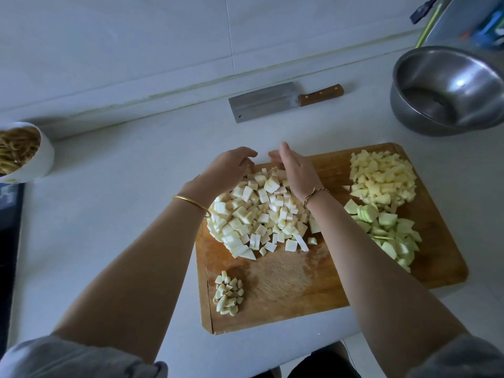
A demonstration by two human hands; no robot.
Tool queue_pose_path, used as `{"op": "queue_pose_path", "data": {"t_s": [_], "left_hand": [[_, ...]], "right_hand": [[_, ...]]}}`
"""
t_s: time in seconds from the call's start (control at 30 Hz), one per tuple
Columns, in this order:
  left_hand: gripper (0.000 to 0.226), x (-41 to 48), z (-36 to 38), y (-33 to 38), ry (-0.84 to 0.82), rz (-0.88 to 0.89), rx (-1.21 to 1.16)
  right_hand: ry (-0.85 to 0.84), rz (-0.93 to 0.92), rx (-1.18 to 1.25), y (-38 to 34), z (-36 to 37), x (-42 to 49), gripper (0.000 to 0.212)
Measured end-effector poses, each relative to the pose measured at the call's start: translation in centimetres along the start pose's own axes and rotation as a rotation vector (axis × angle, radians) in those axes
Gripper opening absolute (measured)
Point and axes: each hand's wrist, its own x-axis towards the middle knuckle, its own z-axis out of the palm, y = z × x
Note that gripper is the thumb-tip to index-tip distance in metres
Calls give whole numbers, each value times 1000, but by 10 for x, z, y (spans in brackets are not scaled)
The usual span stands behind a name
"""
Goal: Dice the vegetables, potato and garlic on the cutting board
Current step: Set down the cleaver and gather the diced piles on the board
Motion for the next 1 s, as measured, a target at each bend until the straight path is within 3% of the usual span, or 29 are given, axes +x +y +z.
{"op": "queue_pose_path", "data": {"t_s": [0.17,0.3,0.53,0.7,0.9,1.0], "left_hand": [[36,-2,1,0,-17,8,-7],[33,-4,-1,-2,14,8,-62],[40,-2,-4,0,-22,-21,-74],[35,-1,-10,-2,-62,-40,-153],[37,2,-18,1,-34,-126,-423],[40,5,-19,0,-29,-180,-441]], "right_hand": [[8,51,94,3,-2,3,65],[113,72,338,8,-10,3,68],[99,95,436,17,-14,1,47],[83,-6,86,19,-11,1,45],[-115,-168,-442,-1,5,7,39],[-216,-146,-534,-15,13,16,39]]}}
